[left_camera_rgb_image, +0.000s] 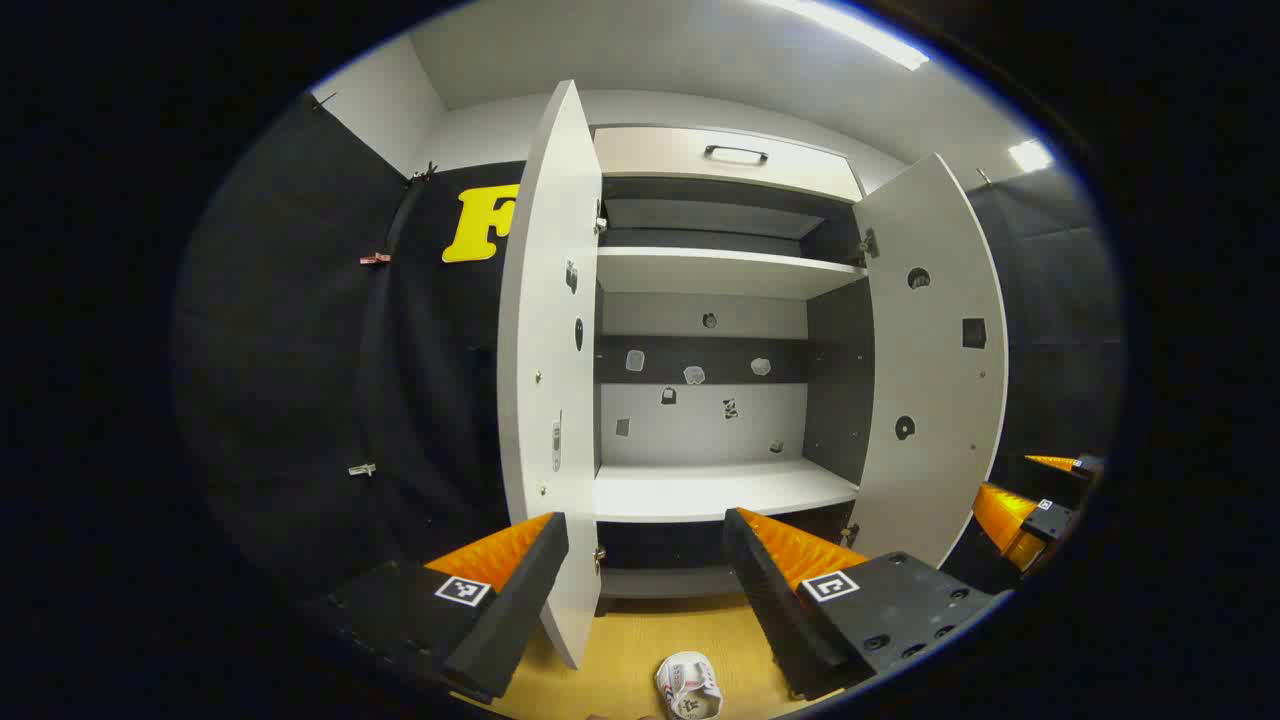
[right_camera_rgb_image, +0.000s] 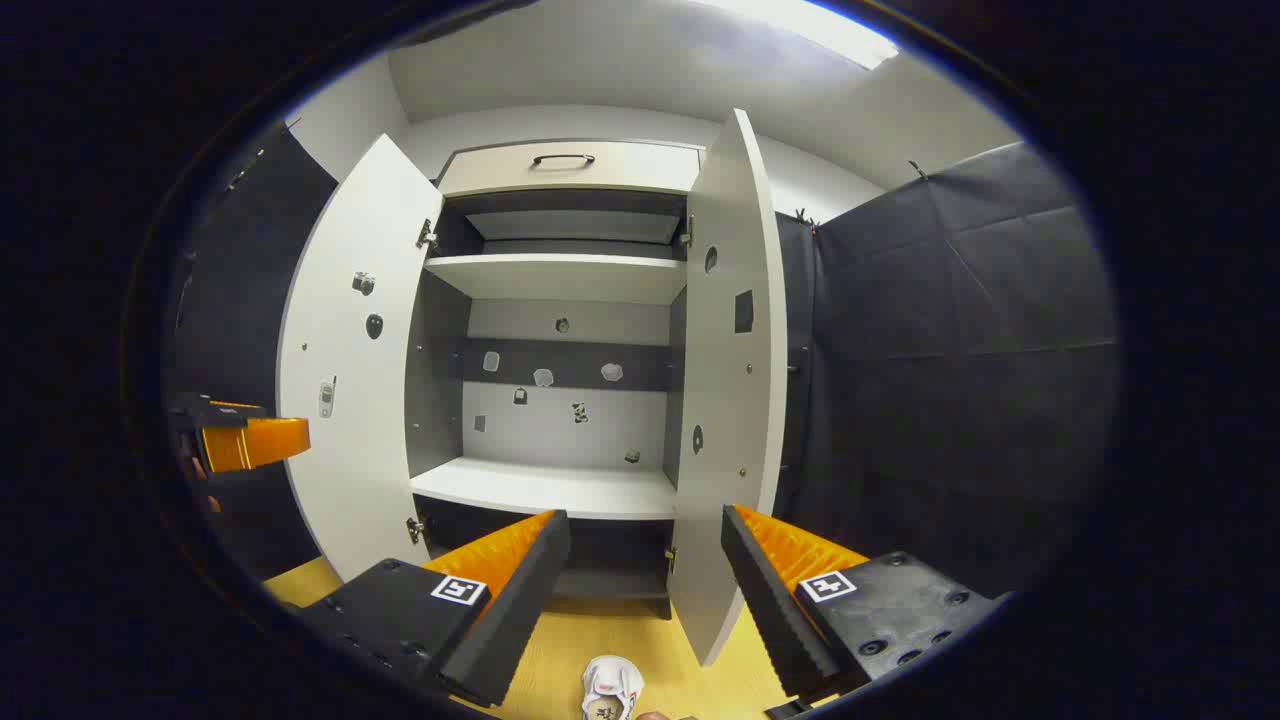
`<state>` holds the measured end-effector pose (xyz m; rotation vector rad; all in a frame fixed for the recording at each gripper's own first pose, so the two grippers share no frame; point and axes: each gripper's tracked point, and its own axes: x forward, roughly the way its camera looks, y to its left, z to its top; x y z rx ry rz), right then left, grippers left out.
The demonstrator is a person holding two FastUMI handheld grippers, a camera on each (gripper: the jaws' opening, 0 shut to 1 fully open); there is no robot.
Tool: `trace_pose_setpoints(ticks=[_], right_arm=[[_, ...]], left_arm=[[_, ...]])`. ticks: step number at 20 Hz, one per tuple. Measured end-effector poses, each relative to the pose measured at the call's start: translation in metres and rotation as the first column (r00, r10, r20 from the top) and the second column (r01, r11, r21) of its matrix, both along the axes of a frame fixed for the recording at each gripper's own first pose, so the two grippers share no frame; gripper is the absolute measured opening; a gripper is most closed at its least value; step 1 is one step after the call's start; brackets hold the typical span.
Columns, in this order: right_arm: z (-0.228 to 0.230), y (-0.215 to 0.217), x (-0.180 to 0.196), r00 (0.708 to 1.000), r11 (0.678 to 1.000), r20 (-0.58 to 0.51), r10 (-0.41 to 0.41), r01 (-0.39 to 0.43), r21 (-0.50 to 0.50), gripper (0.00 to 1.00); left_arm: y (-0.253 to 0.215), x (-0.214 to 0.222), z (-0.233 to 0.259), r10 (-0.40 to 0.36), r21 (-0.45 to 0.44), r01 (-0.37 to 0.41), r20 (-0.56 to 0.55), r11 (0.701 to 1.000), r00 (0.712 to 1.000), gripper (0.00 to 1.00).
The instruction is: Grab one shoe with the right hand and put it into the shoe cabinet, grab the other shoe with the left hand and put it into the shoe cabinet; then close the right door with the right hand and the left door with the left hand.
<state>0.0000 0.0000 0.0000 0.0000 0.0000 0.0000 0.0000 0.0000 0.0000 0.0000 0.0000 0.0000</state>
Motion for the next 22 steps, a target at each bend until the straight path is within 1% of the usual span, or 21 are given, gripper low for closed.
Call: trace_pose_setpoints(ticks=[2, 3, 7, 10, 15, 22], right_arm=[[-0.002, 0.006, -0.007, 1.000, 1.000, -0.009, 0.010, -0.010, -0.025, 0.98], [-0.002, 0.008, -0.010, 1.000, 1.000, -0.008, 0.017, -0.017, -0.026, 0.98], [-0.012, 0.012, -0.019, 0.997, 0.998, -0.060, 0.058, -0.058, 0.001, 0.98], [-0.014, 0.003, -0.016, 0.994, 0.997, -0.067, 0.083, -0.082, 0.012, 0.98], [-0.025, -0.015, 0.001, 0.989, 0.991, -0.079, 0.127, -0.124, 0.045, 0.98], [-0.052, -0.030, 0.032, 0.977, 0.982, -0.106, 0.183, -0.176, 0.073, 0.98]], left_arm=[[0.005, -0.005, -0.014, -0.001, 0.014, 0.001, -0.035, 1.000, 0.999, 0.97], [0.006, -0.008, -0.016, 0.002, 0.018, -0.001, -0.035, 1.000, 0.999, 0.97], [0.002, -0.013, -0.018, 0.020, 0.022, -0.019, -0.034, 1.000, 0.999, 0.97], [-0.009, -0.014, -0.022, 0.031, 0.019, -0.030, -0.042, 0.999, 0.999, 0.97], [-0.035, -0.012, -0.034, 0.054, -0.003, -0.054, -0.061, 0.999, 0.997, 0.97], [-0.061, 0.009, -0.051, 0.084, -0.003, -0.084, -0.089, 0.996, 0.992, 0.97]])
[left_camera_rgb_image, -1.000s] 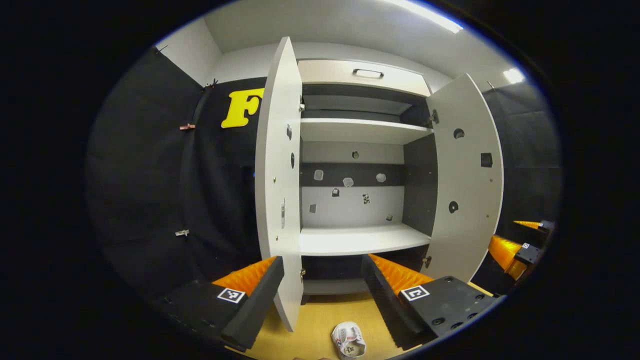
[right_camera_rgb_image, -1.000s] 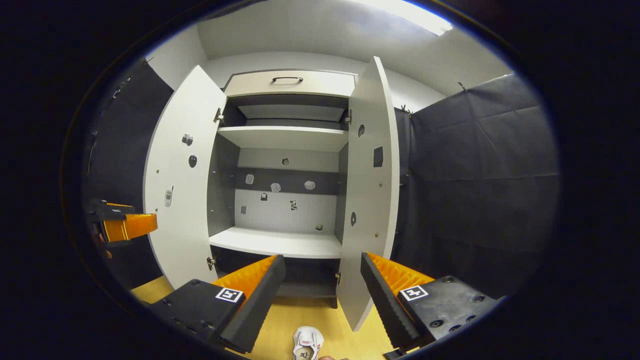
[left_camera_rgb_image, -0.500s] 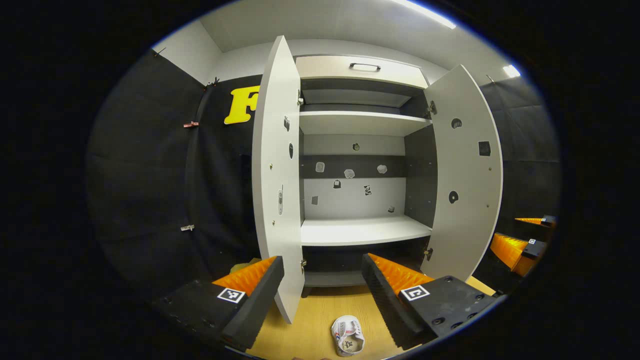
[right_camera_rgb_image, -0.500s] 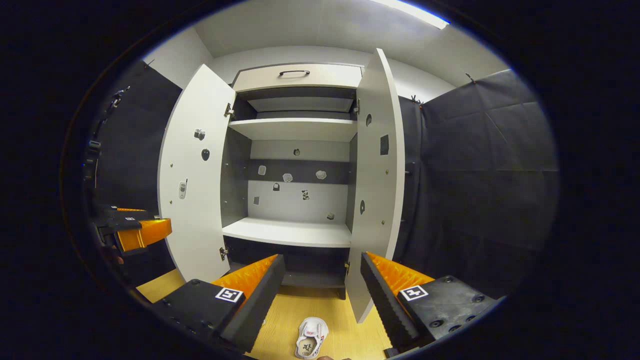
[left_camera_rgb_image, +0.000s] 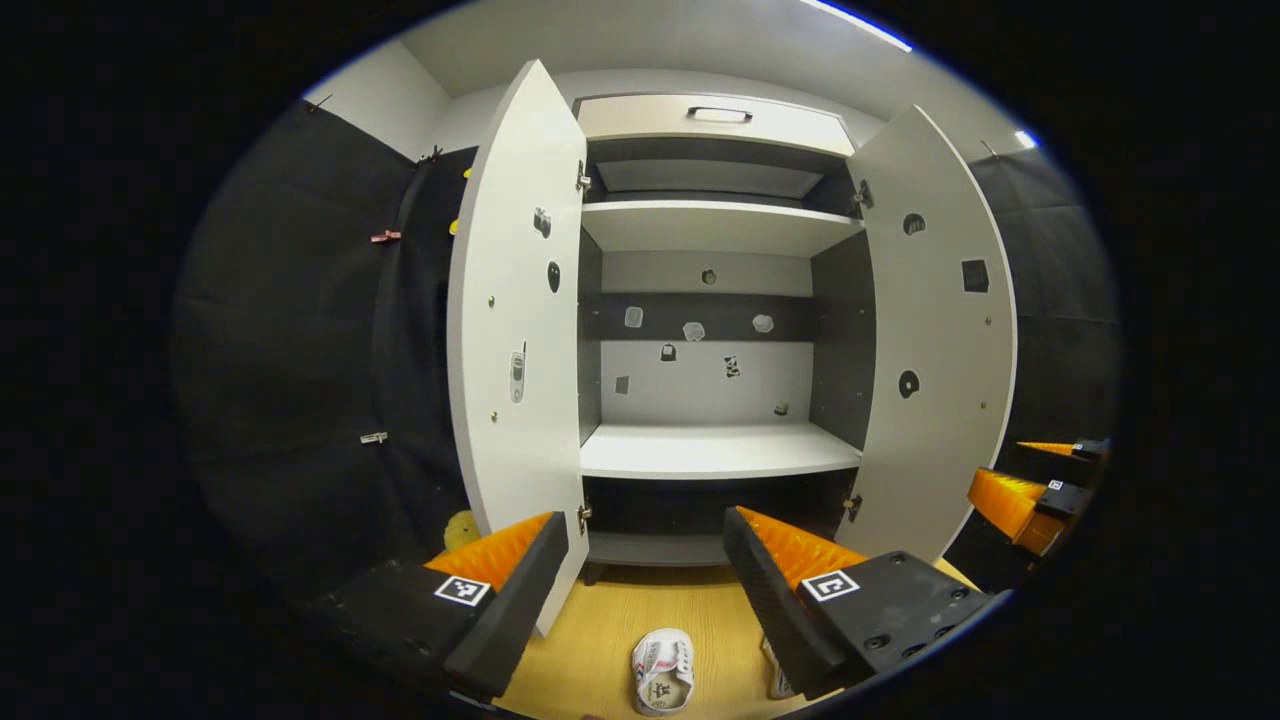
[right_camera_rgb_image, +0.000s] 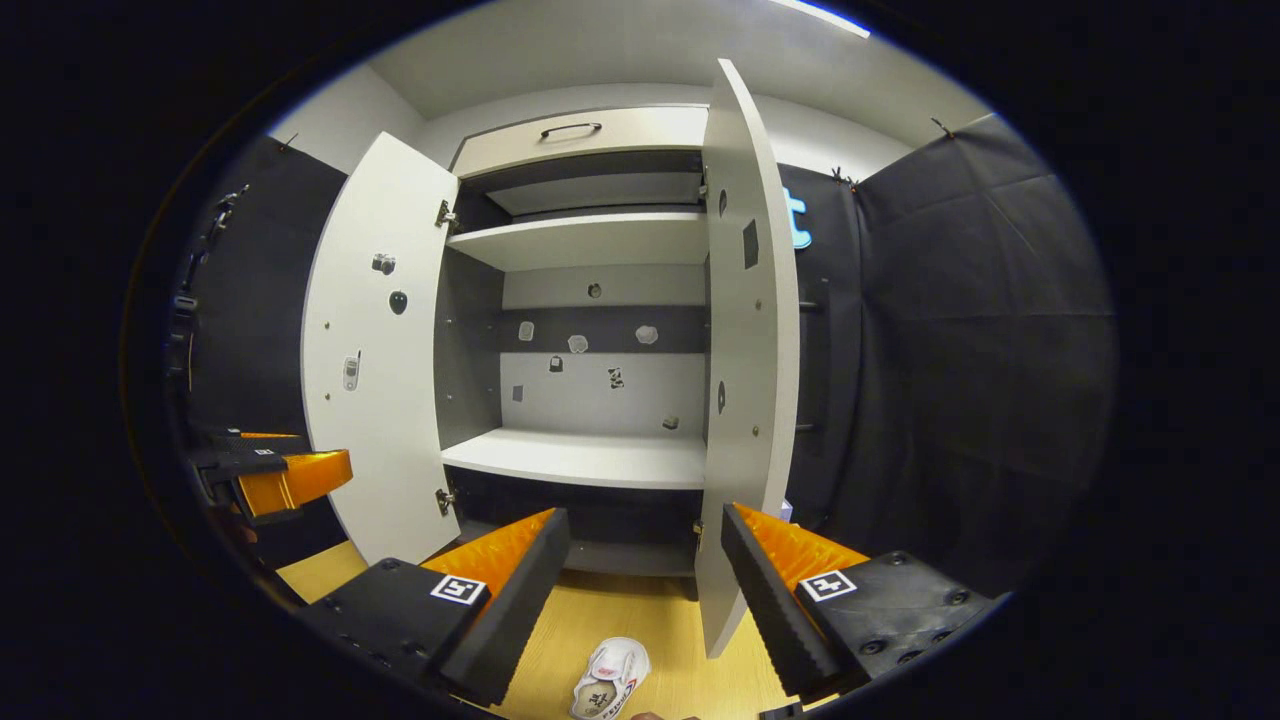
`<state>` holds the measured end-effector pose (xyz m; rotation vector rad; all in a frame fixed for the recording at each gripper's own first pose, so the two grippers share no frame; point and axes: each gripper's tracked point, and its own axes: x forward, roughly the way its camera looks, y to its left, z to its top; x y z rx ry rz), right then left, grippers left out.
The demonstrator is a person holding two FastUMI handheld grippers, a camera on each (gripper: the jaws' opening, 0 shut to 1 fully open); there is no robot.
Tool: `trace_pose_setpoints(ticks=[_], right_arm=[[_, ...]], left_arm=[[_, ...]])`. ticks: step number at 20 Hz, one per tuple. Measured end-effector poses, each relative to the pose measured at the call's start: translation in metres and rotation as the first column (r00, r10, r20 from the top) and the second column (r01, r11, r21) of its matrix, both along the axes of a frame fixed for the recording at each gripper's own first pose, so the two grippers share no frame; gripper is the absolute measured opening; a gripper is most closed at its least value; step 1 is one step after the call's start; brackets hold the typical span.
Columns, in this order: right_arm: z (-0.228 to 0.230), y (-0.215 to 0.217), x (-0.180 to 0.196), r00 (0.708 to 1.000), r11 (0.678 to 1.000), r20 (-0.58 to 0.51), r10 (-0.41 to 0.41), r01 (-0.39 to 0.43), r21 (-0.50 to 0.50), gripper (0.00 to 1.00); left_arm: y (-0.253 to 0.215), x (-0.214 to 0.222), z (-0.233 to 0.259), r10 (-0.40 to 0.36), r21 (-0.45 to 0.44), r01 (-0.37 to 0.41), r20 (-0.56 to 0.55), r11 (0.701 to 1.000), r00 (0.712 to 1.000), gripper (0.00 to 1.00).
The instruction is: Grab one shoe with the right hand and put it into the shoe cabinet, grab the other shoe with the left hand and put it into the shoe cabinet; then close the right door with the right hand and the left door with the left hand.
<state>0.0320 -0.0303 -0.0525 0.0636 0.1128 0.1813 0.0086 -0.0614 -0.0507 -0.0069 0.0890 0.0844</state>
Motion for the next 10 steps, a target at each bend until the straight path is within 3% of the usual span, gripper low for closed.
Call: trace_pose_setpoints(ticks=[10], right_arm=[[-0.063, 0.032, -0.012, 0.985, 1.000, -0.171, 0.012, -0.016, -0.022, 0.98]], left_arm=[[0.014, 0.007, -0.050, -0.070, 0.021, 0.073, -0.111, 0.997, 0.991, 0.97]])
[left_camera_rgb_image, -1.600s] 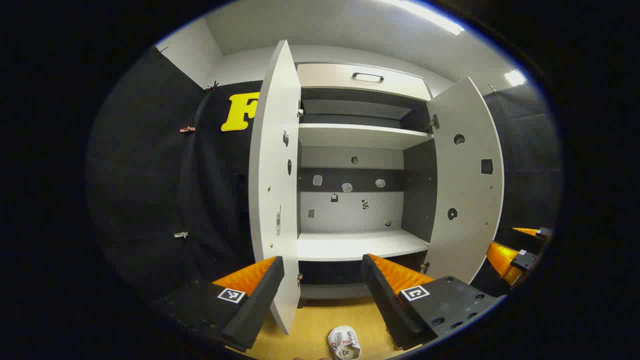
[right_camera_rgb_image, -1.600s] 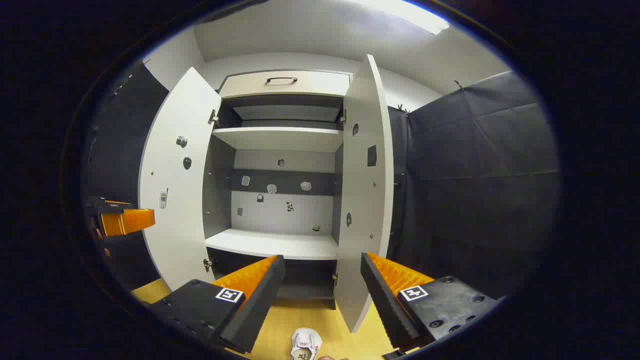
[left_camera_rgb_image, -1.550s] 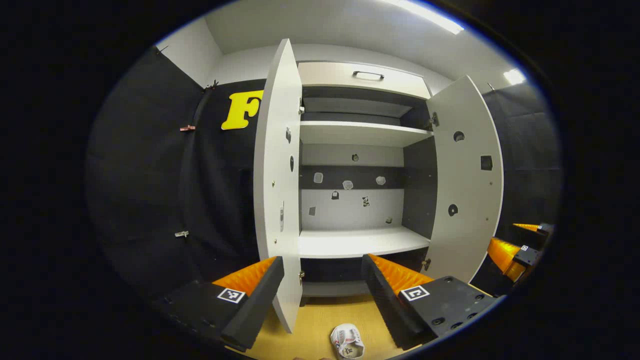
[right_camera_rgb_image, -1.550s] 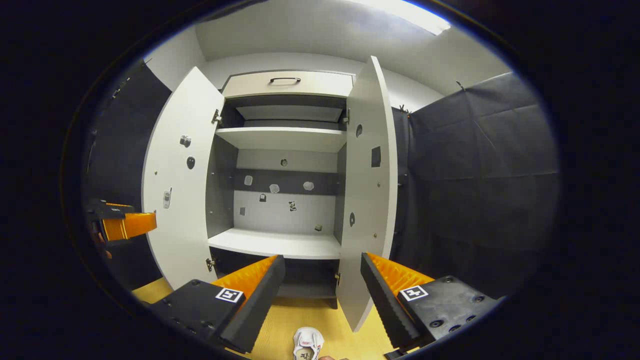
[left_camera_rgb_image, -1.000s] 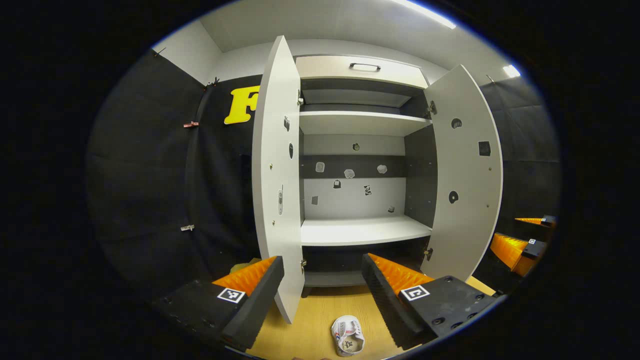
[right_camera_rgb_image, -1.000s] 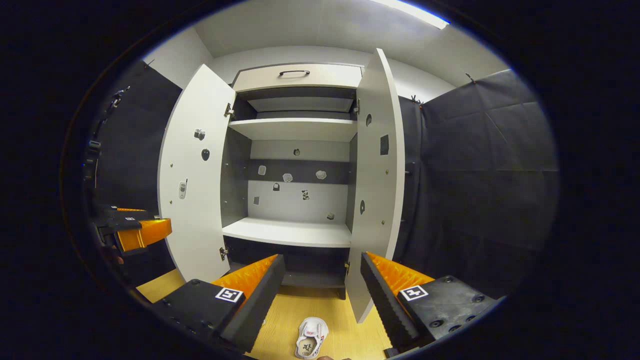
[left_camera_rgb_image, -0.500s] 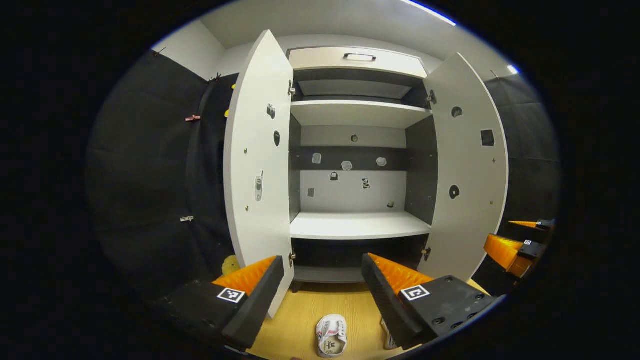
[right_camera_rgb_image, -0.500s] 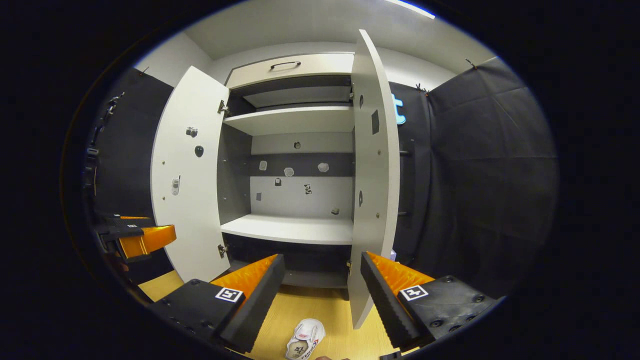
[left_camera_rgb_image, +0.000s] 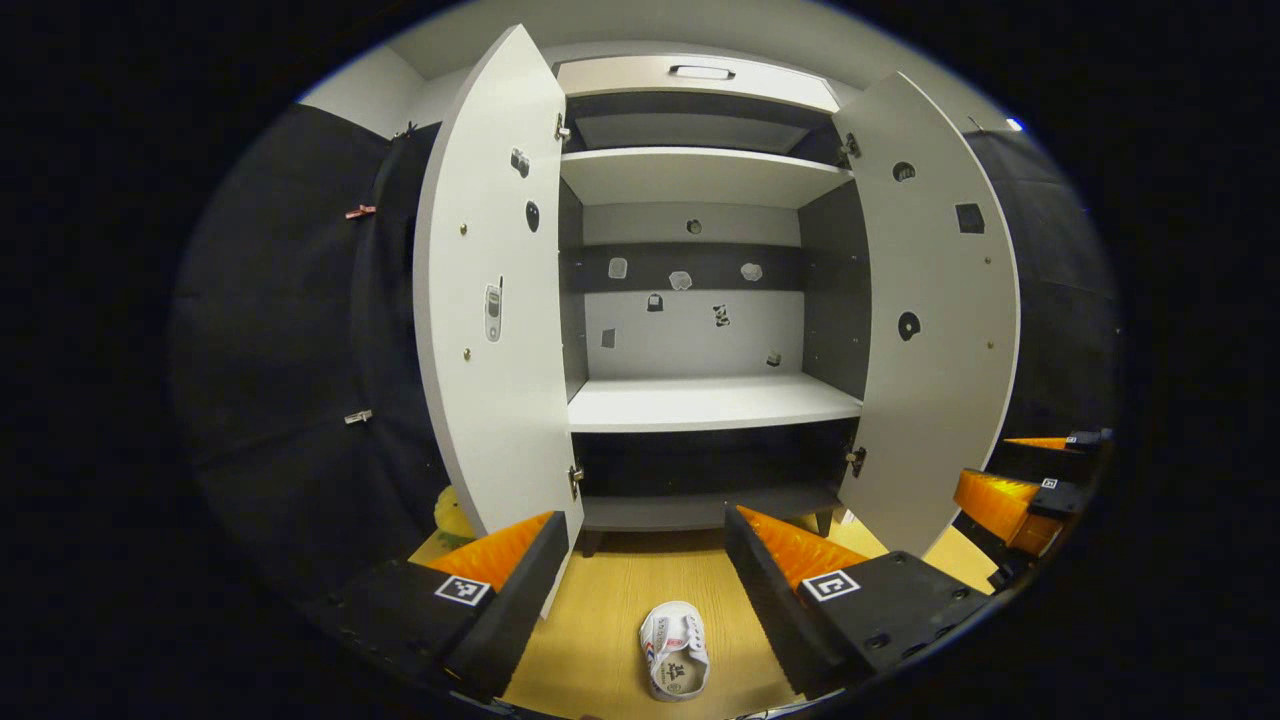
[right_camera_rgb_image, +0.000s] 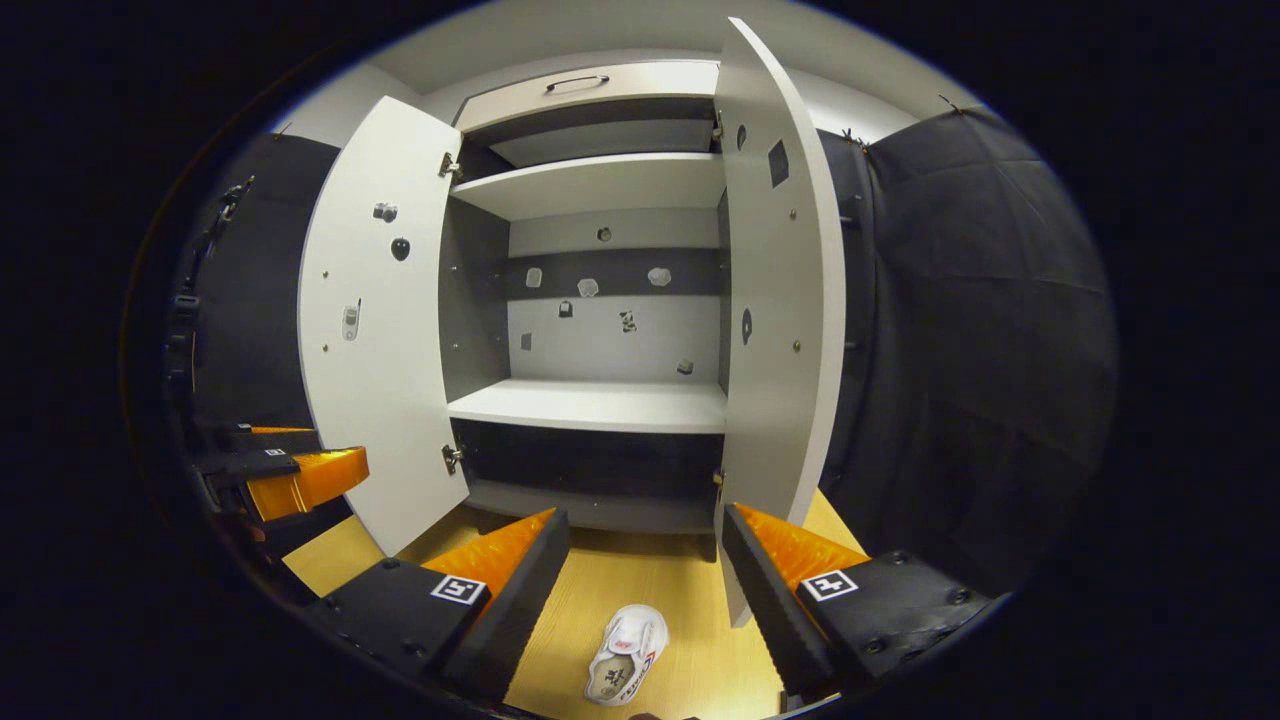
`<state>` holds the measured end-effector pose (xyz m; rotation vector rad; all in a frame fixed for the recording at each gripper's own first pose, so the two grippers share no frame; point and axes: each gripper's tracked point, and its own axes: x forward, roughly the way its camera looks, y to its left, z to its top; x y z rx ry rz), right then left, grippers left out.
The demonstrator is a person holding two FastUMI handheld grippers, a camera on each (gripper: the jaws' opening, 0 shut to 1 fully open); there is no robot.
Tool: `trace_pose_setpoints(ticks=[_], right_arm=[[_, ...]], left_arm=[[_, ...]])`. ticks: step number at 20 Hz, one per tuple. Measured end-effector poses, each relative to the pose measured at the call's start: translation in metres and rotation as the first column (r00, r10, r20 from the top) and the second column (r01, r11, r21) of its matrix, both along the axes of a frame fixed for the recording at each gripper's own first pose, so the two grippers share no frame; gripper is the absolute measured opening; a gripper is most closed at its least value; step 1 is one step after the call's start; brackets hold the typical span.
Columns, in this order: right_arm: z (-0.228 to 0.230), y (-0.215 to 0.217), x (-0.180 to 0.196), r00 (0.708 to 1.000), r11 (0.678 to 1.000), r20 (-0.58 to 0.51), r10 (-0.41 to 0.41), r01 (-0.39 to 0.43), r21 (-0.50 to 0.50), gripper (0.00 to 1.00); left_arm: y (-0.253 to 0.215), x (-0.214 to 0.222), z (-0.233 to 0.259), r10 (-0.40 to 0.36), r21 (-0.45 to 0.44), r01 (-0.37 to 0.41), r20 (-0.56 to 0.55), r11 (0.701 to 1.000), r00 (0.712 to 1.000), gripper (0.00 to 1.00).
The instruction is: Grab one shoe with the right hand and put it into the shoe cabinet, grab the other shoe with the left hand and put it into the shoe cabinet; then close the right door with the right hand and the left door with the left hand.
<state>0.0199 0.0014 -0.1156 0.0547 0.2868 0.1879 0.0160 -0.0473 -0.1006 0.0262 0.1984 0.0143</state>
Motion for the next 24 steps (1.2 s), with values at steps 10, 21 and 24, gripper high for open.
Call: trace_pose_setpoints(ticks=[10, 21, 24], right_arm=[[-0.146, 0.059, -0.033, 0.930, 0.999, -0.366, -0.034, 0.035, -0.003, 0.99], [-0.263, 0.071, -0.055, 0.820, 0.998, -0.571, -0.040, 0.011, -0.054, 0.98], [-0.290, 0.068, -0.052, 0.807, 0.997, -0.590, -0.030, -0.014, -0.070, 0.98]], left_arm=[[0.030, -0.019, -0.067, -0.202, -0.007, 0.202, -0.076, 0.979, 0.976, 0.97], [0.045, -0.030, -0.102, -0.177, -0.086, 0.167, -0.139, 0.982, 0.974, 0.98], [0.047, -0.027, -0.109, -0.138, -0.109, 0.121, -0.173, 0.987, 0.975, 0.98]])
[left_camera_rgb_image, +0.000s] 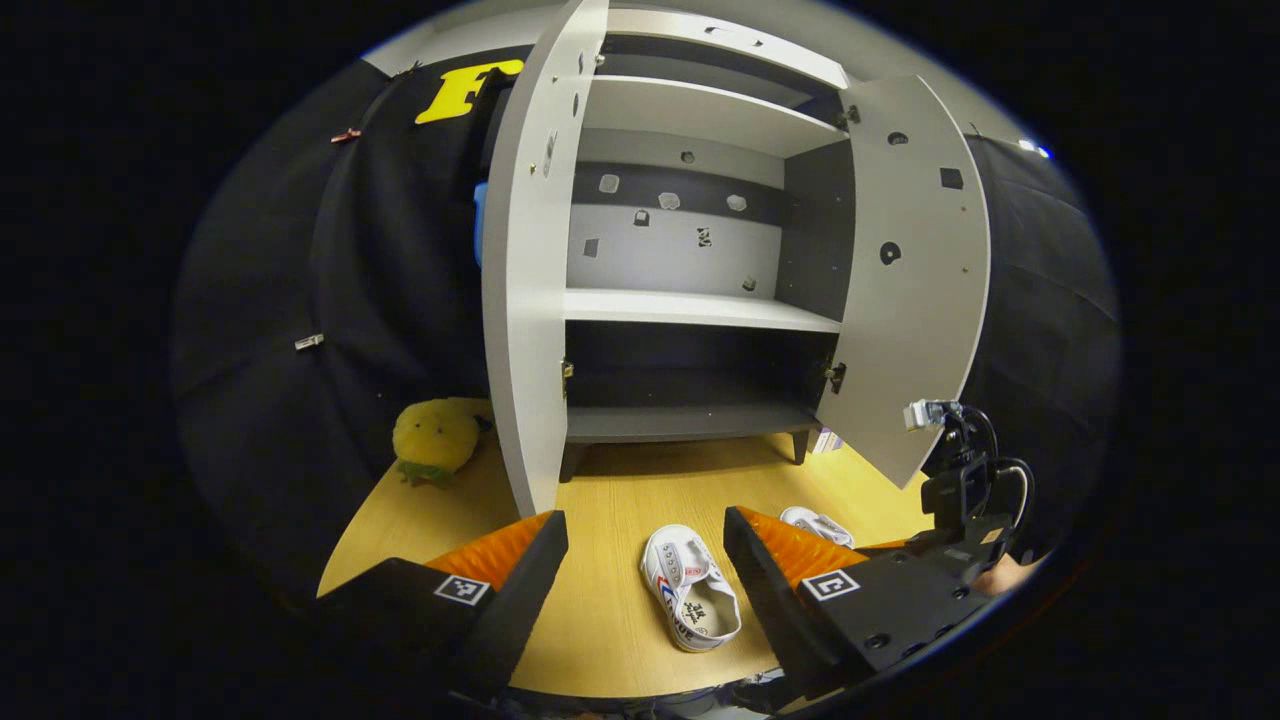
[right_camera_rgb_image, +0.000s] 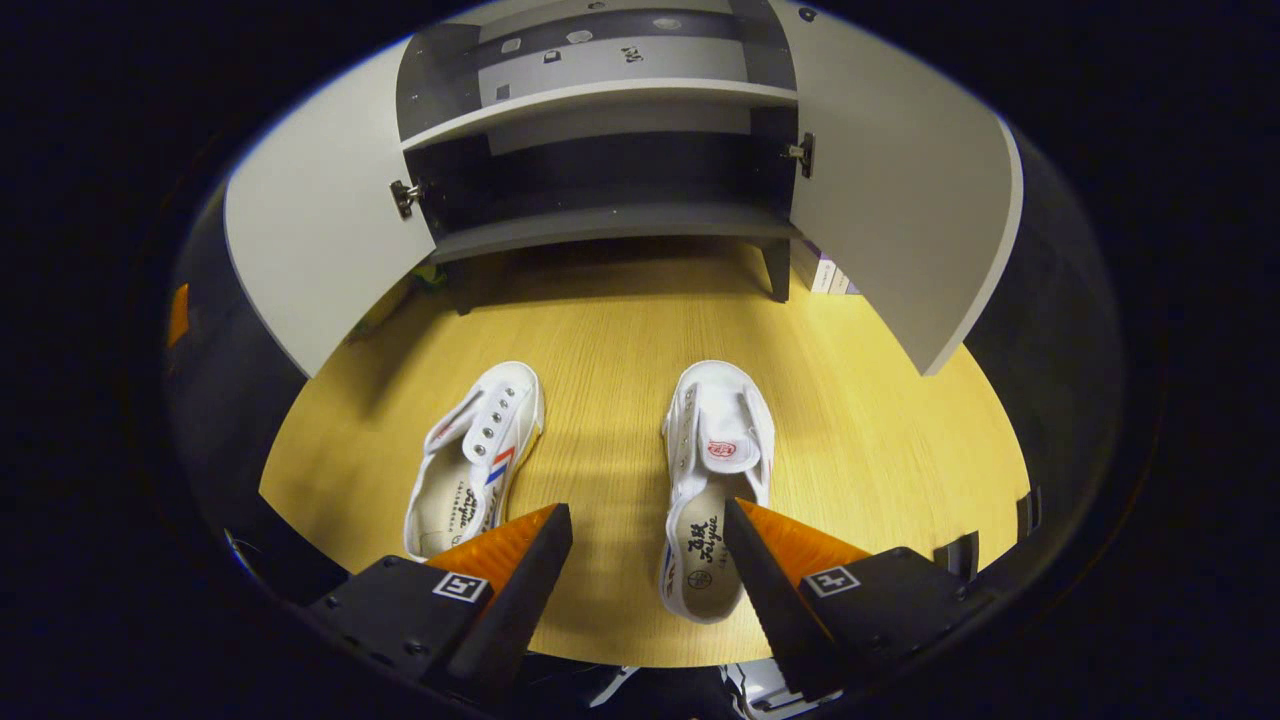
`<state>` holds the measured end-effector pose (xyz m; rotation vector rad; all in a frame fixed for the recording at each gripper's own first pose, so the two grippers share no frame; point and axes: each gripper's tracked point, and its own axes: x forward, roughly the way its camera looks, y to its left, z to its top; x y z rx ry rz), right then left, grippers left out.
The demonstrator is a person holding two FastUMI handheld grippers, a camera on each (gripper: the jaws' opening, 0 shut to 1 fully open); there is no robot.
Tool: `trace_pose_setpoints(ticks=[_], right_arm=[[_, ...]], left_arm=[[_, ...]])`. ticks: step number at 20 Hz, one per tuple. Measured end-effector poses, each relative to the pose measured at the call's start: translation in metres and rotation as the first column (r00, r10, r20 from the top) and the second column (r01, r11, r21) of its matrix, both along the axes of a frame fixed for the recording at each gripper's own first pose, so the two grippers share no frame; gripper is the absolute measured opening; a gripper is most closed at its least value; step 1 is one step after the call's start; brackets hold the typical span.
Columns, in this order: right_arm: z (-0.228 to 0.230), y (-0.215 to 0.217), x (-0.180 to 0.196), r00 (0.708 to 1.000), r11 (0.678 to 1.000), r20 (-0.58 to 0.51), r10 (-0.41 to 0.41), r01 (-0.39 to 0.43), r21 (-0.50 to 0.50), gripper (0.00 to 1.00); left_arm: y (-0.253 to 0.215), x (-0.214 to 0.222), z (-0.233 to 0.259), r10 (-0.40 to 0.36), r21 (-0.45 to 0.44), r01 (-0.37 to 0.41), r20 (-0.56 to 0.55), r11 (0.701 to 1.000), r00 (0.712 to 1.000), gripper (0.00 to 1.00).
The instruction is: Grab one shoe with the right hand and put it into the shoe cabinet, grab the other shoe with the left hand and put it into the shoe cabinet; then close the right door with the right hand and the left door with the left hand.
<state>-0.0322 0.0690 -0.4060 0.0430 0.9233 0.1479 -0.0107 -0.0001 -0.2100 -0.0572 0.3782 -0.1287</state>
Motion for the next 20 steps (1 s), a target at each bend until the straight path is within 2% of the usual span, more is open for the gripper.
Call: trace_pose_setpoints(ticks=[2, 6, 8, 9, 10, 12, 14, 15, 16, 17, 20], right_arm=[[-0.014, 0.004, 0.002, 1.000, 1.000, -0.020, 0.013, -0.013, 0.014, 1.00], [-0.040, 0.008, 0.004, 0.996, 0.998, -0.092, -0.003, 0.009, 0.062, 0.93], [-0.049, 0.004, 0.010, 0.995, 0.997, -0.102, -0.024, 0.031, 0.070, 0.81], [-0.052, 0.001, 0.014, 0.994, 0.997, -0.102, -0.030, 0.036, 0.062, 0.67], [-0.055, -0.001, 0.021, 0.994, 0.998, -0.101, -0.036, 0.042, 0.056, 0.59], [-0.061, -0.005, 0.032, 0.992, 0.996, -0.102, -0.069, 0.073, 0.043, 0.29], [-0.064, -0.005, 0.034, 0.986, 0.993, -0.131, -0.103, 0.110, 0.046, 0.24], [-0.069, -0.012, 0.044, 0.984, 0.991, -0.128, -0.127, 0.131, 0.020, 0.15], [-0.068, -0.008, 0.038, 0.981, 0.989, -0.130, -0.141, 0.146, 0.032, 0.24], [-0.067, -0.010, 0.038, 0.982, 0.990, -0.131, -0.136, 0.141, 0.027, 0.11], [-0.067, -0.008, 0.038, 0.985, 0.992, -0.129, -0.117, 0.122, 0.032, 0.05]], left_arm=[[0.001, 0.001, -0.004, 0.022, -0.009, -0.022, -0.017, 1.000, 1.000, 0.98], [0.003, 0.001, -0.016, 0.055, 0.002, -0.055, -0.056, 0.998, 0.997, 0.97], [0.003, 0.001, -0.021, 0.061, 0.001, -0.061, -0.069, 0.998, 0.996, 0.97], [0.001, 0.001, -0.024, 0.057, -0.004, -0.058, -0.077, 0.998, 0.995, 0.98], [0.001, 0.001, -0.026, 0.061, -0.008, -0.061, -0.082, 0.998, 0.995, 0.98], [0.001, 0.001, -0.032, 0.065, -0.020, -0.067, -0.096, 0.998, 0.993, 0.98], [0.002, 0.004, -0.036, 0.068, -0.022, -0.071, -0.109, 0.997, 0.992, 0.98], [0.003, 0.004, -0.036, 0.070, -0.018, -0.073, -0.110, 0.997, 0.991, 0.98], [0.004, 0.005, -0.035, 0.072, -0.014, -0.074, -0.107, 0.997, 0.992, 0.98], [0.005, 0.007, -0.035, 0.072, -0.010, -0.074, -0.103, 0.997, 0.992, 0.98], [0.004, 0.010, -0.033, 0.068, -0.008, -0.069, -0.094, 0.998, 0.993, 0.98]])
